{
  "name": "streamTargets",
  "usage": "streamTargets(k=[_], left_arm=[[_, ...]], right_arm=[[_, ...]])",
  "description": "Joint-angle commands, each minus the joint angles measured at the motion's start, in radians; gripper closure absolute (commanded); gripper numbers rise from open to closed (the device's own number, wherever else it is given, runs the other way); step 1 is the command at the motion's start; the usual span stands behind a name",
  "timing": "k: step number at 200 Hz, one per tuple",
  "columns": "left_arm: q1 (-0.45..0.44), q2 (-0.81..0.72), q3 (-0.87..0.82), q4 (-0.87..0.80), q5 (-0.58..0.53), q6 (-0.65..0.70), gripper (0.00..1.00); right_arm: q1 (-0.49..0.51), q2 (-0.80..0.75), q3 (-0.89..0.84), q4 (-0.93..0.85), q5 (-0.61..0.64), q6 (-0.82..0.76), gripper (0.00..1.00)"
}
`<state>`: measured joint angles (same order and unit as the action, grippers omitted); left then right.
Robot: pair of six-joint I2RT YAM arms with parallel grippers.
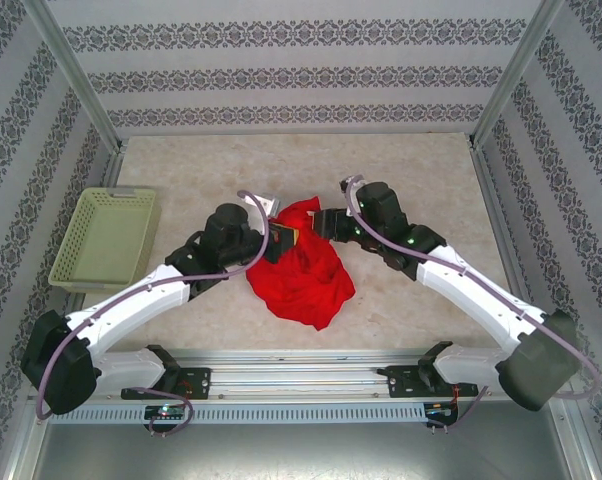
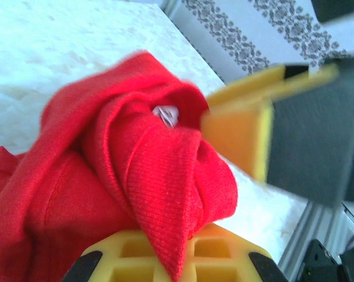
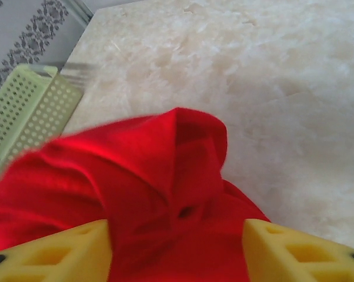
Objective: Fold the inside-out t-shirt
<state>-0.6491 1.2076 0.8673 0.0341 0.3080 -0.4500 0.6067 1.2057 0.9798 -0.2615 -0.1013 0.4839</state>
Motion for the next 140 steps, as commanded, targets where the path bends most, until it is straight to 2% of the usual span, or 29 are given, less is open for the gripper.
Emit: streamTargets(k=[1, 31, 69, 111, 140], left_arm=[[0.038, -0.036, 0.097, -0.117, -0.054, -0.004, 1.0], [0.057, -0.043, 0.154, -0.17, -0.056, 0.009, 1.0], [0.062, -0.05, 0.177, -0.185, -0.036, -0.003, 1.0], [0.074, -0.08, 0.21, -0.24, -0.049, -0.023, 1.0], [0.118, -0.142, 0.255, -0.344, -0.09, -0.039, 1.0]], right_arm=[[0.008, -0.09, -0.108, 0.031, 0.028, -0.035, 0.33], [0.045, -0.119, -0.241, 0.166, -0.053, -0.04, 0.27], [0.185, 0.005, -0.25, 0.259, 0.017, -0.073, 0.24], [0.192, 0.175, -0.207, 0.171, 0.282, -0.067, 0.37], [0.148, 0.205, -0.218, 0.11, 0.362, -0.073, 0.48]])
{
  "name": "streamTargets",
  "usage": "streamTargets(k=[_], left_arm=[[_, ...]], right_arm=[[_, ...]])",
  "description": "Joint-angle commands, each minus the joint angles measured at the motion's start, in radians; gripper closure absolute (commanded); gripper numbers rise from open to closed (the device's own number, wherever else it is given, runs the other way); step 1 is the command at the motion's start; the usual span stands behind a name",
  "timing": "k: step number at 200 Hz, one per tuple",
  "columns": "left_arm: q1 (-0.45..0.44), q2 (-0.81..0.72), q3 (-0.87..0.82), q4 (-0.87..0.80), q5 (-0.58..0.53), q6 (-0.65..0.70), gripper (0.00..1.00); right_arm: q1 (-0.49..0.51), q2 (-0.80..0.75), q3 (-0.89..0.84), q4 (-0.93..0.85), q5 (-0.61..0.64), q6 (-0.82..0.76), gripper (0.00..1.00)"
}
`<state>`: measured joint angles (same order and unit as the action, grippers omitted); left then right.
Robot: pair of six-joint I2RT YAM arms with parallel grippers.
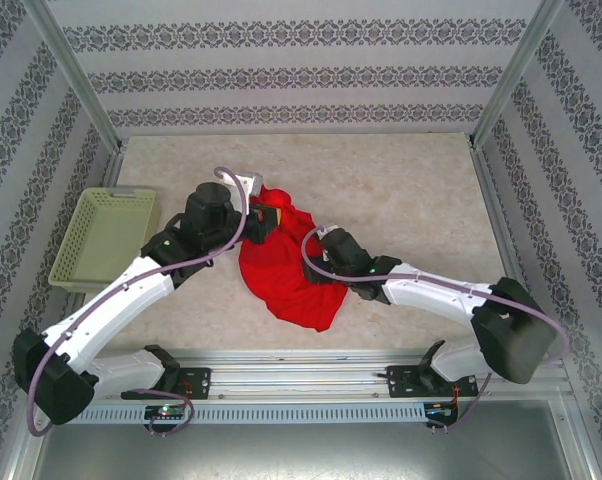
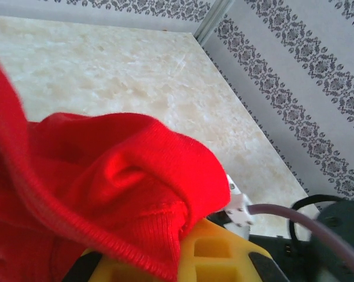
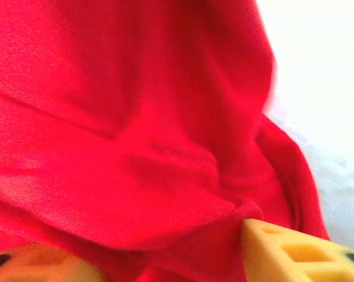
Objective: Fold the inside-out t-shirt
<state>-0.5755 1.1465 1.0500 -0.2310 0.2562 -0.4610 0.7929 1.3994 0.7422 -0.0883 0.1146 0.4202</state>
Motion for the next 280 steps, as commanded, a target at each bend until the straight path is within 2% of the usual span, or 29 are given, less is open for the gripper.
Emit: streamTargets(k=[1, 27, 58, 84, 101, 134, 150, 172, 195, 218, 241, 280], left_arm=[[0.047, -0.084, 0.073, -0.082, -0.04, -0.03, 1.0], [0.113, -0.153, 0.034, -0.074, -0.021, -0.068, 1.0], [0.141, -0.156, 0.007, -0.053, 0.036, -0.082, 1.0], [0.14, -0.107, -0.078, 0.05, 0.097, -0.107, 1.0], [0.144, -0.056, -0.127, 0.132, 0.099, -0.137, 1.0], [0.151, 0.104, -0.012, 0.187, 0.217, -0.212, 1.0], [0.152, 0.126, 0.011, 0.237, 0.27, -0.265, 1.0], [0.15, 0.116, 0.001, 0.288, 0.294, -0.321, 1.0], [0.15, 0.123, -0.008, 0.303, 0.319, -0.358, 1.0], [0.151, 0.112, 0.007, 0.24, 0.306, -0.351, 1.0], [0.156, 0.093, 0.038, 0.141, 0.281, -0.314, 1.0], [0.166, 0.072, 0.009, 0.147, 0.282, -0.318, 1.0]], right_arm=[[-0.041, 0.012, 0.019, -0.064, 0.146, -0.009, 0.49], [-0.12, 0.02, 0.026, -0.095, 0.126, 0.001, 0.52], [-0.129, -0.036, 0.022, -0.073, 0.134, 0.023, 0.51], [-0.13, -0.096, 0.048, -0.112, 0.115, 0.091, 0.46], [-0.12, -0.139, 0.067, -0.138, 0.05, 0.138, 0.43], [-0.069, -0.229, 0.075, -0.105, -0.009, 0.186, 0.37], [-0.047, -0.194, 0.085, -0.057, -0.026, 0.182, 0.31], [-0.043, -0.045, 0.14, -0.036, -0.048, 0.189, 0.29], [-0.043, 0.087, 0.169, -0.054, 0.002, 0.193, 0.31], [-0.058, 0.12, 0.12, -0.076, 0.104, 0.188, 0.32], [-0.11, 0.081, 0.039, -0.086, 0.147, 0.18, 0.34], [-0.161, -0.077, -0.029, -0.089, 0.123, 0.092, 0.4]])
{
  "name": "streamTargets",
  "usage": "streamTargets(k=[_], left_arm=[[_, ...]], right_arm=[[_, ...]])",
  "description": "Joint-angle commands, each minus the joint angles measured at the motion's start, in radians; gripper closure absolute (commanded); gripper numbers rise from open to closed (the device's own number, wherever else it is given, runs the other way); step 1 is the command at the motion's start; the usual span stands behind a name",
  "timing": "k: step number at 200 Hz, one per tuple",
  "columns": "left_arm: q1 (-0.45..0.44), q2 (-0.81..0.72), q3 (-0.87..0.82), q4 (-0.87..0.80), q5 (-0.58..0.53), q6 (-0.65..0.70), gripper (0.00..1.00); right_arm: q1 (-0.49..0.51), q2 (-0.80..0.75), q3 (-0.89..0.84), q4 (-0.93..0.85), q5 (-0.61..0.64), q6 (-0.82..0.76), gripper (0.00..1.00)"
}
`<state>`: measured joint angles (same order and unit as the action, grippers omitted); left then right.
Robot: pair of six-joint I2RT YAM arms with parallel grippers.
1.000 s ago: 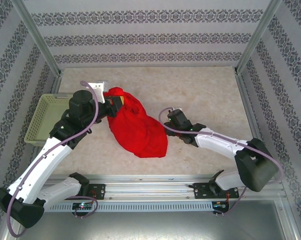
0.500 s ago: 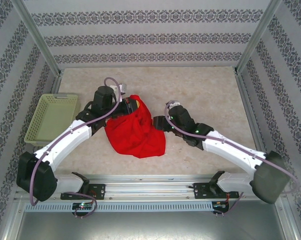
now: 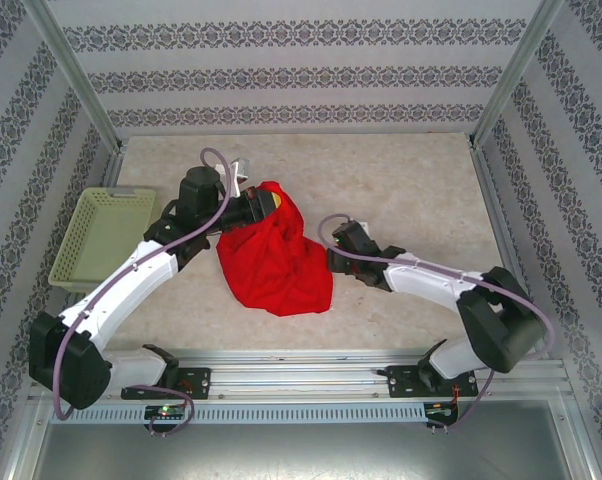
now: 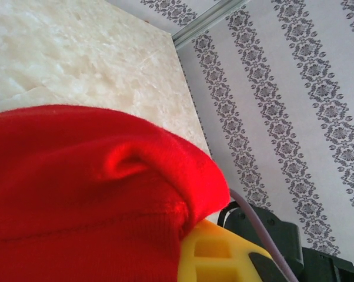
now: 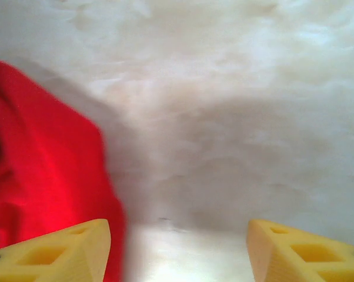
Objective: Fold the inside-out t-shirt
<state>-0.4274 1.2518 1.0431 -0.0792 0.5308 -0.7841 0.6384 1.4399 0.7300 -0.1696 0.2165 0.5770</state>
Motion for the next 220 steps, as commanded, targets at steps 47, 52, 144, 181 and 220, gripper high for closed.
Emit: streamTargets(k=[47, 52, 144, 181, 220], left_arm=[[0.016, -0.037, 0.008, 0.004, 0.032, -0.001, 1.0], [0.017, -0.04, 0.009, 0.001, 0.031, 0.0, 1.0], [0.017, -0.09, 0.027, 0.003, 0.072, -0.041, 1.0], [0.059, -0.155, 0.009, 0.049, 0.121, -0.07, 1.0], [0.125, -0.17, -0.025, 0.063, 0.145, -0.07, 1.0]], right_arm=[[0.068, -0.307, -0.064, 0.173, -0.176, -0.045, 0.41], [0.079, -0.307, -0.06, 0.196, -0.193, -0.045, 0.42], [0.118, 0.069, 0.139, 0.264, -0.171, -0.063, 0.54], [0.014, 0.07, 0.063, 0.346, -0.302, -0.042, 0.97], [-0.014, -0.095, -0.011, 0.299, -0.306, -0.096, 1.0]])
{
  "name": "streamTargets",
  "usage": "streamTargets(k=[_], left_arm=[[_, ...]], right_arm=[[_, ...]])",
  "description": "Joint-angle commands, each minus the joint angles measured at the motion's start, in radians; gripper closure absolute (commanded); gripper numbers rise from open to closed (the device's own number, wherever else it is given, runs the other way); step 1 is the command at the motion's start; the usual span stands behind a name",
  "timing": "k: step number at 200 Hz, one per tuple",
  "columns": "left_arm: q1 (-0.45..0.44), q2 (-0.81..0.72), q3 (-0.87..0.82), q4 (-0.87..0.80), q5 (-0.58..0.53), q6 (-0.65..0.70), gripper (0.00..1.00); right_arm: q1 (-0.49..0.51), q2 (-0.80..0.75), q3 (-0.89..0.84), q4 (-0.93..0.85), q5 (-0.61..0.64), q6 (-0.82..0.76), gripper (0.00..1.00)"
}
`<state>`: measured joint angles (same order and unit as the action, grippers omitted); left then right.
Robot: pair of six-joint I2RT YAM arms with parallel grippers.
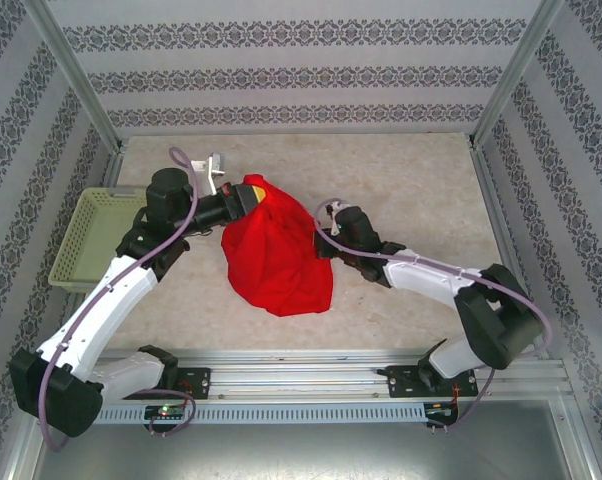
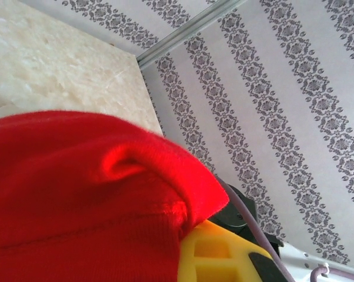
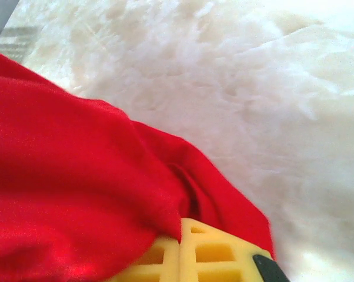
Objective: Fold the inside-out t-shirt
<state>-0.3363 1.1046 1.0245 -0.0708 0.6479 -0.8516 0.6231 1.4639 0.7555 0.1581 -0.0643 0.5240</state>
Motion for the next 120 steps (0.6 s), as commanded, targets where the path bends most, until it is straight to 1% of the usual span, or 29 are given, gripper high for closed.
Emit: streamTargets(k=[1, 20, 32, 43, 59, 69, 82, 94, 104, 120], left_arm=[[0.035, -0.022, -0.006, 0.05, 0.027, 0.0, 1.0], [0.065, 0.005, -0.002, -0.005, 0.007, 0.032, 1.0], [0.072, 0.045, 0.007, -0.058, -0.013, 0.065, 1.0], [0.072, 0.086, -0.001, -0.076, -0.018, 0.086, 1.0], [0.068, 0.133, -0.043, -0.049, -0.003, 0.081, 1.0], [0.064, 0.155, -0.069, -0.032, 0.014, 0.082, 1.0], [0.06, 0.166, -0.094, -0.034, 0.019, 0.098, 1.0], [0.058, 0.157, -0.119, -0.031, 0.019, 0.108, 1.0], [0.058, 0.146, -0.133, -0.036, 0.017, 0.117, 1.0], [0.058, 0.129, -0.148, -0.049, 0.016, 0.135, 1.0]], right_arm=[[0.001, -0.125, -0.039, -0.031, -0.024, -0.046, 1.0], [-0.001, -0.24, -0.078, -0.077, -0.02, -0.075, 1.0], [-0.001, -0.284, -0.096, -0.103, -0.031, -0.085, 1.0], [0.01, -0.296, -0.108, -0.118, -0.047, -0.087, 1.0], [0.05, -0.274, -0.132, -0.099, -0.036, -0.067, 1.0], [0.083, -0.236, -0.137, -0.089, -0.017, -0.057, 0.93], [0.121, -0.179, -0.115, -0.123, 0.042, -0.049, 0.8], [0.137, -0.156, -0.099, -0.147, 0.085, -0.052, 0.72], [0.142, -0.151, -0.083, -0.168, 0.116, -0.059, 0.69], [0.153, -0.168, -0.035, -0.214, 0.126, -0.087, 0.68]])
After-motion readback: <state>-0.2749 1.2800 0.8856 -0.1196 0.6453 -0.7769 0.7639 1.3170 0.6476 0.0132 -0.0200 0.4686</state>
